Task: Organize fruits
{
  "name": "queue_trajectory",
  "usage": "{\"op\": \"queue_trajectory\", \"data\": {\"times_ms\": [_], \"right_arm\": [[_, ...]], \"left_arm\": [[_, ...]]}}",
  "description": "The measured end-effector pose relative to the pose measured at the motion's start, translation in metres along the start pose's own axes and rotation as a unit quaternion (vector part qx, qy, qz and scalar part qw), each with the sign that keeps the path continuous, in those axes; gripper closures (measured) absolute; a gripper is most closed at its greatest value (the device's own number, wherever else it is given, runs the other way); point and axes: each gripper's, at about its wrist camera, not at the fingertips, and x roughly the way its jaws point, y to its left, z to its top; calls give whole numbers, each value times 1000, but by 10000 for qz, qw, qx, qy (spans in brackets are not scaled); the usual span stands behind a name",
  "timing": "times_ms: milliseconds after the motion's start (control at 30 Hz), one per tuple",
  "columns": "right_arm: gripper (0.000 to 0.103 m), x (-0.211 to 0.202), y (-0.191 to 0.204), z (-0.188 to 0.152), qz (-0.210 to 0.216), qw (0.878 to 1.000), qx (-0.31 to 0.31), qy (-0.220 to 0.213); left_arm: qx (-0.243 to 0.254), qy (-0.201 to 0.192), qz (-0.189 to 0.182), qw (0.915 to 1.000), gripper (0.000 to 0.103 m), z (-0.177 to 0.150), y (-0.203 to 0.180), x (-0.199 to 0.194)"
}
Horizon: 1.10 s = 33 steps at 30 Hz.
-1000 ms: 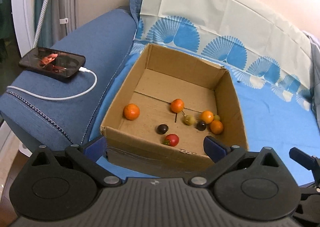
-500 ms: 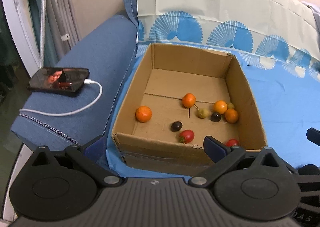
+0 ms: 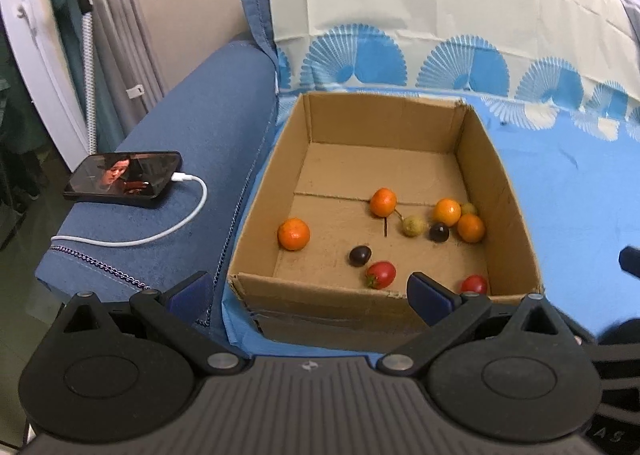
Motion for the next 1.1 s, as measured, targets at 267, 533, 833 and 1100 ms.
{"op": "queue_trajectory", "data": {"times_ms": [267, 533, 833, 1100], "right_arm": [[1, 1, -1, -2, 19, 10000, 31, 6], [1, 0, -1, -3, 40, 10000, 44, -10], [1, 0, 0, -3, 51, 10000, 32, -18], [1, -1, -1, -4, 135, 9999, 18, -46]], "left_arm": [[243, -167, 40, 9996, 0, 0, -5, -4], [198, -39, 44, 9998, 0, -2, -3, 0], [180, 36, 71, 9998, 0, -2, -1, 3], [106, 127, 65, 9998, 0, -3, 0, 7]]}}
